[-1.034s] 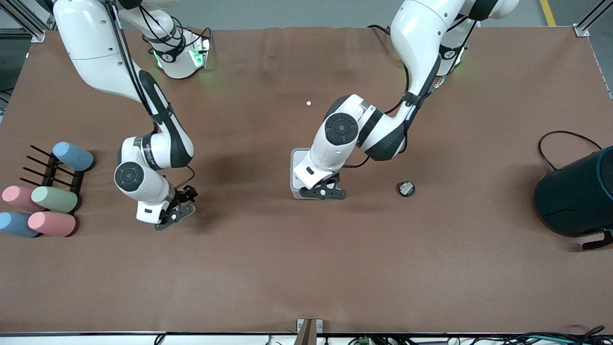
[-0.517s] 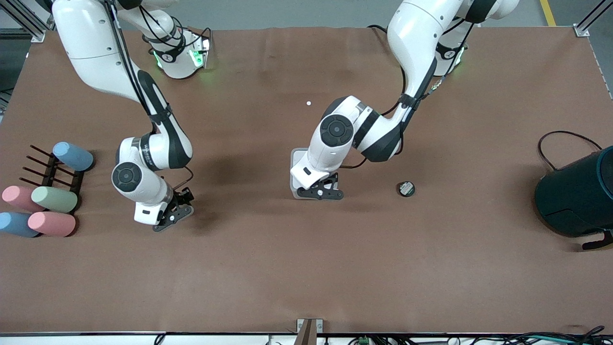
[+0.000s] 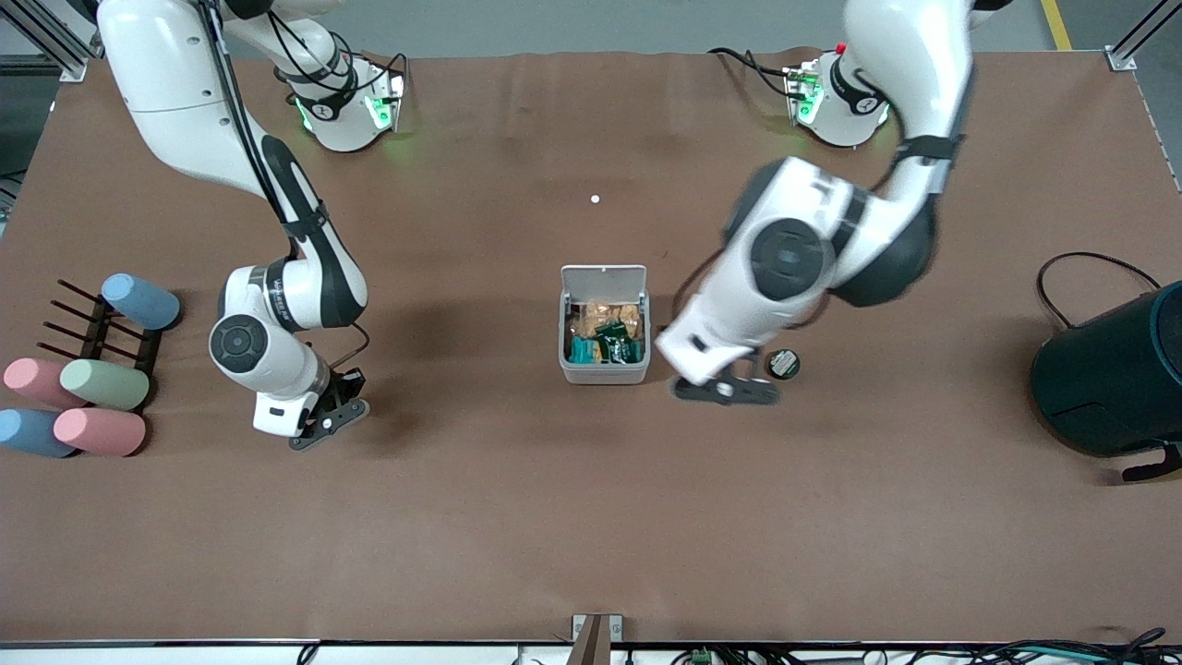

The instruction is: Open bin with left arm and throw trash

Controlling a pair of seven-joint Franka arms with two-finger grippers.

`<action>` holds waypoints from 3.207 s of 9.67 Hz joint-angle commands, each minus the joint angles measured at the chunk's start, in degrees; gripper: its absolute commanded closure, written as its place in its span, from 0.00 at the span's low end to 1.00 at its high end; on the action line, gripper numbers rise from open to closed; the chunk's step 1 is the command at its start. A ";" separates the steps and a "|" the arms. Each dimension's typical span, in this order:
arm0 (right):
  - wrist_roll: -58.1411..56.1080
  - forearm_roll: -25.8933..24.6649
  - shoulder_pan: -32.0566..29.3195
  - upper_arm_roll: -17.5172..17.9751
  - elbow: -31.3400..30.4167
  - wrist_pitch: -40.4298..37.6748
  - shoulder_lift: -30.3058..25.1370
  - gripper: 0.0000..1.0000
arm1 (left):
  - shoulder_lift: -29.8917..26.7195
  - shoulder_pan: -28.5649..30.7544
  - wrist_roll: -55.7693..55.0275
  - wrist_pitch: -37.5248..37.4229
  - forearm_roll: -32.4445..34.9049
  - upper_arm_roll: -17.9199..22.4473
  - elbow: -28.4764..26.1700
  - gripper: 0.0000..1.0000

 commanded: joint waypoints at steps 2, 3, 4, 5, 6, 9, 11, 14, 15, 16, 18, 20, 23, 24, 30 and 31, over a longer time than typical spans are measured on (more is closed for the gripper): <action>-0.15 1.14 -0.98 0.75 4.95 -8.42 -0.21 1.00 | 1.96 3.47 1.23 2.61 0.91 -0.04 -6.97 0.00; -0.15 4.54 -0.46 0.66 6.36 -11.76 -0.74 1.00 | 1.44 4.27 1.13 3.75 1.26 0.05 -10.48 0.00; 0.12 7.01 -0.10 0.66 8.20 -15.88 -0.83 1.00 | -0.40 4.10 1.13 8.37 4.74 -0.03 -15.56 0.00; 0.90 7.64 0.25 0.75 9.79 -18.01 -0.83 0.99 | -2.59 4.10 1.13 15.64 7.56 -0.12 -22.92 0.00; 6.30 7.65 1.47 1.97 10.41 -18.99 -0.92 0.99 | -3.31 4.45 1.13 22.07 7.77 -0.04 -28.21 0.00; 26.33 7.65 3.24 9.77 10.60 -20.14 -3.11 1.00 | -3.57 4.98 1.22 36.94 11.00 -0.03 -38.69 0.00; 41.69 7.74 3.33 16.01 12.08 -19.96 -3.38 1.00 | -4.10 7.17 1.22 37.77 11.63 -0.12 -40.74 0.00; 62.74 7.74 4.99 23.77 17.35 -19.70 -3.12 1.00 | -4.10 7.70 0.87 38.57 11.29 -0.65 -42.68 0.01; 66.09 7.82 6.83 23.78 18.49 -19.44 -2.94 0.99 | -4.02 7.71 0.87 38.65 10.76 -0.65 -42.59 0.01; 69.95 7.74 8.67 23.78 20.33 -19.35 -2.68 0.99 | -3.76 7.71 0.87 38.66 10.67 -0.82 -42.59 0.01; 73.93 7.65 11.14 23.69 21.41 -18.39 -1.37 0.99 | -3.23 7.79 0.96 38.66 10.41 -1.18 -42.77 0.01; 76.22 7.47 12.90 23.69 21.41 -15.93 0.57 0.99 | -2.79 7.97 1.13 38.74 8.22 -1.70 -42.77 0.25; 76.23 7.47 13.35 23.69 21.67 -15.39 1.98 0.83 | -2.61 8.32 1.40 39.97 7.94 -1.97 -42.68 0.97; 76.23 7.47 13.43 23.69 21.67 -15.31 2.24 0.48 | -2.87 8.23 1.31 39.97 7.86 -2.23 -42.68 1.00; 71.95 2.59 8.70 23.08 23.70 -23.62 -1.17 0.24 | -9.38 6.74 1.05 13.12 7.78 -3.63 -25.85 1.00; 69.05 -4.67 7.12 22.90 23.34 -27.83 -1.53 0.24 | -9.03 5.78 -3.05 11.69 7.77 -5.20 -23.28 1.00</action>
